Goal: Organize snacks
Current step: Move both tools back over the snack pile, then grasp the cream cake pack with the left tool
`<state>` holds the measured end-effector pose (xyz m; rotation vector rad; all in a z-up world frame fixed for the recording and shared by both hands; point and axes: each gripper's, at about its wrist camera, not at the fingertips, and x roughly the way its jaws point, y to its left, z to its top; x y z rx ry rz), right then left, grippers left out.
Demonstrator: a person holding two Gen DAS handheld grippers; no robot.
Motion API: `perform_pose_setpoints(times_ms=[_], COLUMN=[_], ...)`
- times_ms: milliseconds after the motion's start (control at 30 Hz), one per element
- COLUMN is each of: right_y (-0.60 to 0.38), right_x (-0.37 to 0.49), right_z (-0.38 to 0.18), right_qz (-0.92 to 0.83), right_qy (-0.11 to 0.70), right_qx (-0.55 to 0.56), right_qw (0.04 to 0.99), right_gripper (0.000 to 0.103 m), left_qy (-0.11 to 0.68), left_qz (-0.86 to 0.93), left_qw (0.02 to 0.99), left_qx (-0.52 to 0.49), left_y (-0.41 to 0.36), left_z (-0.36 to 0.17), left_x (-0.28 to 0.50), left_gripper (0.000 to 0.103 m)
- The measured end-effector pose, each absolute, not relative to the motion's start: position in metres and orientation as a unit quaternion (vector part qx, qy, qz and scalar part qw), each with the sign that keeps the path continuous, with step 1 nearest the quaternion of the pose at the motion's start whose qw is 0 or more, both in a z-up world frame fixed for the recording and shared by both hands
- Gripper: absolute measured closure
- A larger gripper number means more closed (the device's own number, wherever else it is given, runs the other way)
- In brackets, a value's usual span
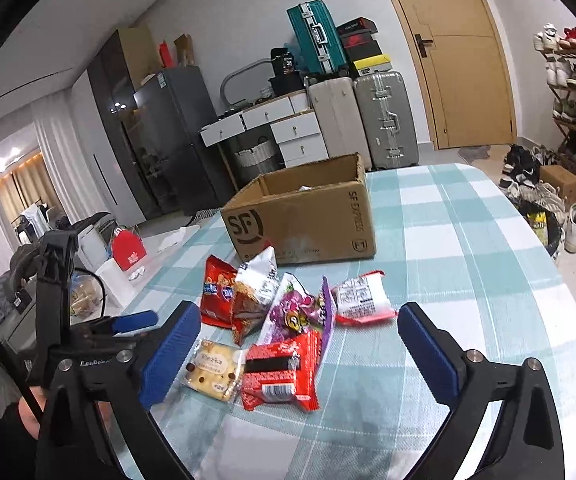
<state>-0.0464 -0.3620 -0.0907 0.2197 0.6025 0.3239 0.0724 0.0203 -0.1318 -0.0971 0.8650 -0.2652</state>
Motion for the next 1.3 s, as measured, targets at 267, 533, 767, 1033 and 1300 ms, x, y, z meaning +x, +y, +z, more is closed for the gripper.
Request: perform_pose_setpoints(times_ms=[267, 533, 767, 1033, 1300], right_y=[-0.363, -0.365, -0.366, -0.365, -0.365], right_x=[-0.045, -0.045, -0.046, -0.048, -0.051], right_z=[-0.099, -0.111, -0.12, -0.122, -0.126], right_qz=[0.159, 0.164, 0.171, 0.168, 0.169], right_qy=[0.298, 0.31, 0.319, 0.322, 0.328], right_qx=[0.104, 0.114, 0.129, 0.128, 0.129], right_qw=[0.936, 0.93, 0.923, 0.923, 0.92], right_gripper=[0.001, 0.0, 0.0, 0.0, 0.0], left_qy=[0.433, 0.448, 0.454, 0.473, 0.475], left_qz=[-0.12, -0.135, -0.13, -0.124, -0.12], left_qw=[0.893, 0.883, 0.881, 0.872, 0.872], left_qx=[-0.03, -0.027, -0.025, -0.008, 0.008], left_y=[0.016, 0.008, 0.002, -0.013, -0.028], left_z=[-0.148, -0.158, -0.163, -0.173, -0.176], left_x=[0.067, 0.068, 0.07, 0.084, 0.094], left_gripper=[0.001, 0.001, 0.001, 0.001, 0.001])
